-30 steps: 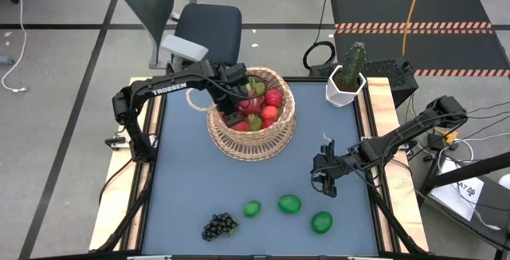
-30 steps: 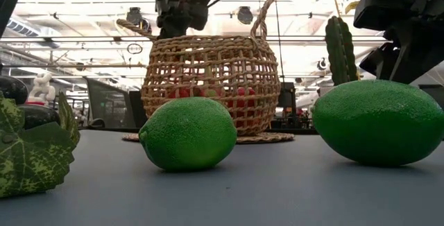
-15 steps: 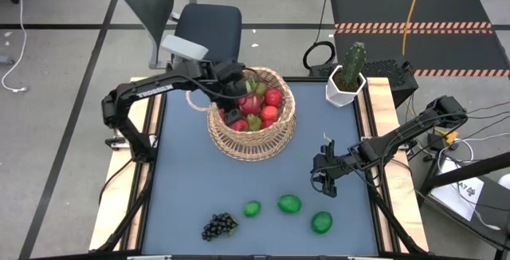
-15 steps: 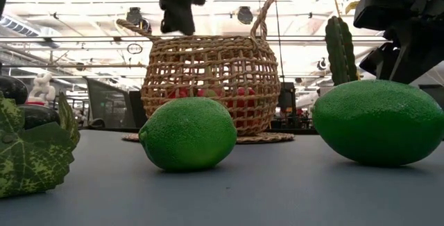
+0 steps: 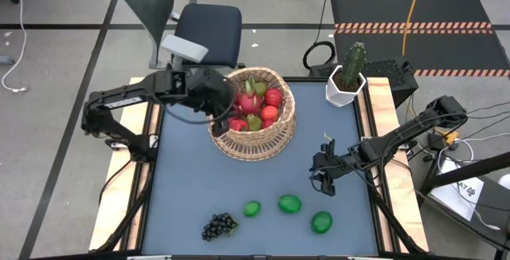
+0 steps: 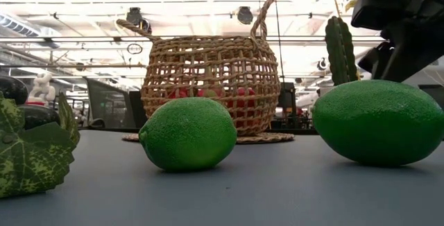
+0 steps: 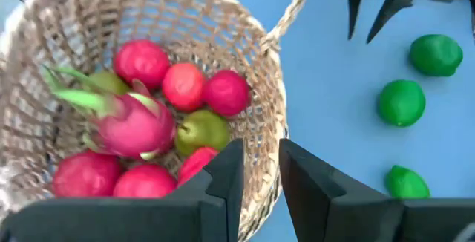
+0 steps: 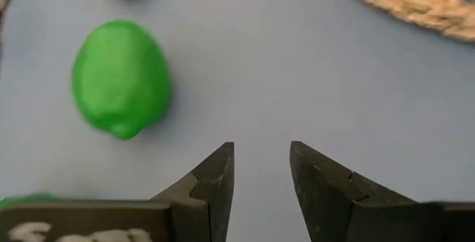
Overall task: Build produce basket
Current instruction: Put the lime into the basket
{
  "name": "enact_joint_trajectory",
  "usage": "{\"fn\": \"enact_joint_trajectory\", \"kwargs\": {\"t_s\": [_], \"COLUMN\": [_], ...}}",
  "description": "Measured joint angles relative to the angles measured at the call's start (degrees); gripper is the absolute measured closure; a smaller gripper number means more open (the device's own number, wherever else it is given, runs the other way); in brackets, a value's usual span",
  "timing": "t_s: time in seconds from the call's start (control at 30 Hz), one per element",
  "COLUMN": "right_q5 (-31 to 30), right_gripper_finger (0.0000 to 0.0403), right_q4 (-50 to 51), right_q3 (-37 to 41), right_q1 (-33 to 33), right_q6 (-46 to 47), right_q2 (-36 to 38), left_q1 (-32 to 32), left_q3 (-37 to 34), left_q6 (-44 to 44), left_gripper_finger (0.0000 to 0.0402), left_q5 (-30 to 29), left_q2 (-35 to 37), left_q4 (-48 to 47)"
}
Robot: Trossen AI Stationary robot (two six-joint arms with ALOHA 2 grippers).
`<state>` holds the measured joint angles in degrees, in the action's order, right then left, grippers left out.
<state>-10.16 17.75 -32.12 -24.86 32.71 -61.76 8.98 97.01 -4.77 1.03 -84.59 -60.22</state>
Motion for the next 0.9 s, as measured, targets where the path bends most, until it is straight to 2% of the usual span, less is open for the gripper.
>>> {"fn": "enact_joint_trajectory", "kwargs": {"t_s": [0.27, 0.73, 0.9], "right_q5": [-0.6, -0.6, -1.9], "right_gripper_finger": [0.0277, 0.0277, 0.0277], "right_q4": [-0.5, -1.4, -2.3], "right_q3": [0.0, 0.0, 0.0], "right_q1": [0.0, 0.0, 0.0], "right_q6": [0.0, -0.4, -0.6], "right_q2": [0.0, 0.0, 0.0], "left_q1": [-10.6, -29.7, -34.5], "left_q3": [0.1, 0.0, -3.0], "left_q6": [-3.5, -11.4, -13.6], "left_gripper_finger": [0.0314, 0.0314, 0.0314], "left_q5": [-13.2, -35.3, -39.1], "left_q2": [3.7, 3.3, 3.5], "left_q4": [0.0, -0.4, 3.3]}}
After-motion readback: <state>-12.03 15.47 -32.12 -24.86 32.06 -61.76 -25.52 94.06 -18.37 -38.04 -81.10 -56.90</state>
